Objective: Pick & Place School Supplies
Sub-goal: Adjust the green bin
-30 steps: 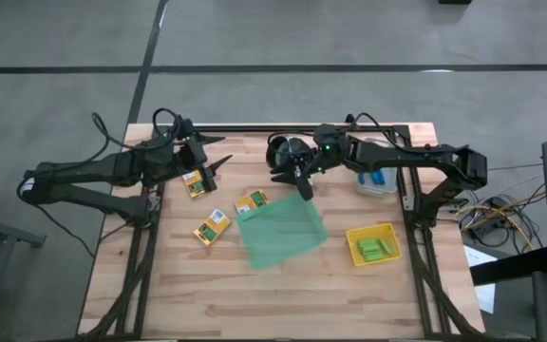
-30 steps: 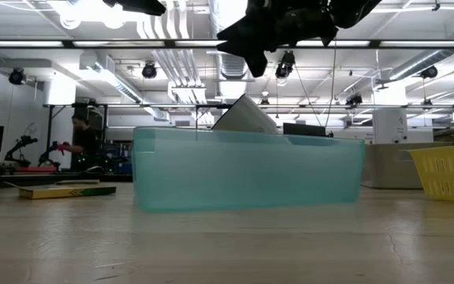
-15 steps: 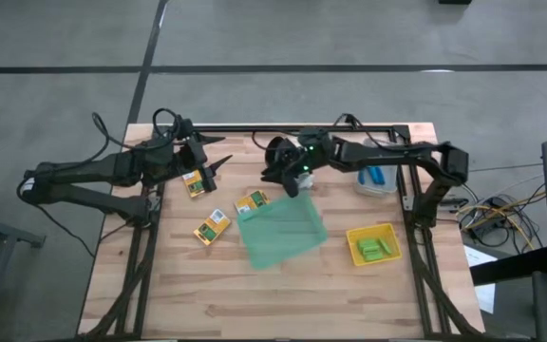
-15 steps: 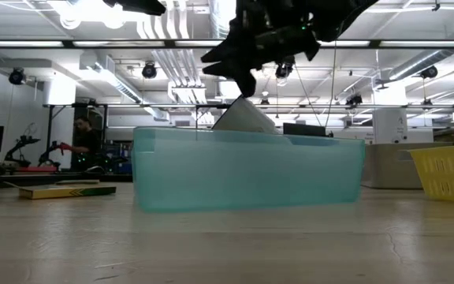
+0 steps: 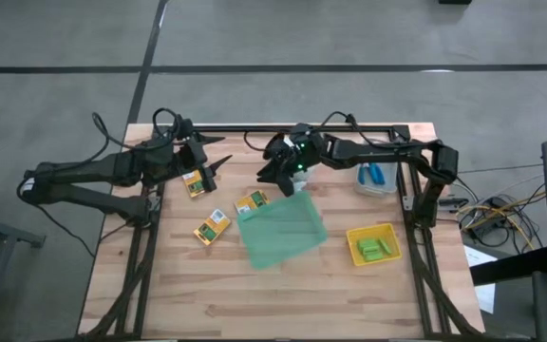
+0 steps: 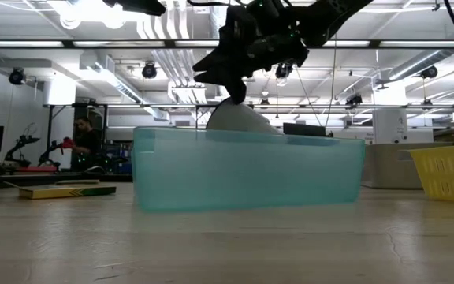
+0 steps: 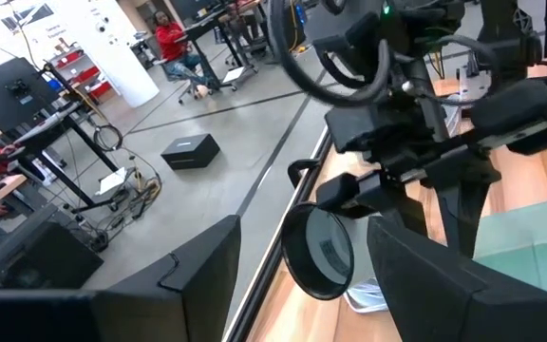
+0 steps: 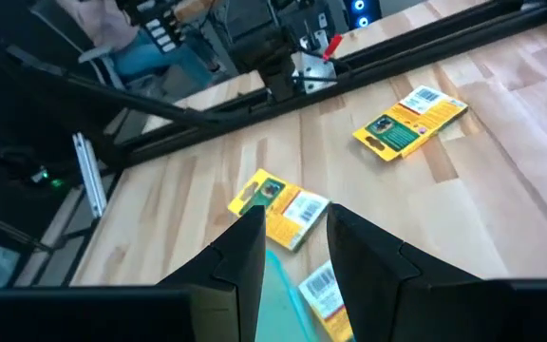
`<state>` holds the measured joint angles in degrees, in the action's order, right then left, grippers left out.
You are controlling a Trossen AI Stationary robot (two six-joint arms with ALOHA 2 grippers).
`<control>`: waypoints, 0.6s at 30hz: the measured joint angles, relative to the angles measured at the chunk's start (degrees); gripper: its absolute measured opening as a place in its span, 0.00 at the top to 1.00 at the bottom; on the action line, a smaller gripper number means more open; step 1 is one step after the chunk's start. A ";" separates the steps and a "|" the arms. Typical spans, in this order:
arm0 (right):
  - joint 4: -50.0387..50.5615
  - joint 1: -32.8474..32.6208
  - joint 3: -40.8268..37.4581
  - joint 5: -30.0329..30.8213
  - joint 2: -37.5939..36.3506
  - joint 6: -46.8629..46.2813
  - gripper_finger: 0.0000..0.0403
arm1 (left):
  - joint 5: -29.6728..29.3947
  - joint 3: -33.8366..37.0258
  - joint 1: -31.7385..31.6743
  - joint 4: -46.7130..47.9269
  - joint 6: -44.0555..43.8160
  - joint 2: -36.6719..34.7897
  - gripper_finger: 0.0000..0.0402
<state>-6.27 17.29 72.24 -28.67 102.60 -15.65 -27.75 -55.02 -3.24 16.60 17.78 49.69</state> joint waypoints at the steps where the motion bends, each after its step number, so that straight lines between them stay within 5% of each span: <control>1: 0.14 0.11 -0.31 0.04 -0.53 0.46 0.72 | 0.02 0.00 0.02 0.01 0.00 0.00 0.41; 18: 0.10 0.24 -2.33 -1.87 -5.04 6.67 0.72 | 0.01 -0.01 0.02 0.02 0.00 0.01 0.41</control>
<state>-6.18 17.53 69.91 -30.55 97.56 -8.98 -27.74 -55.04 -3.22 16.62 17.78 49.70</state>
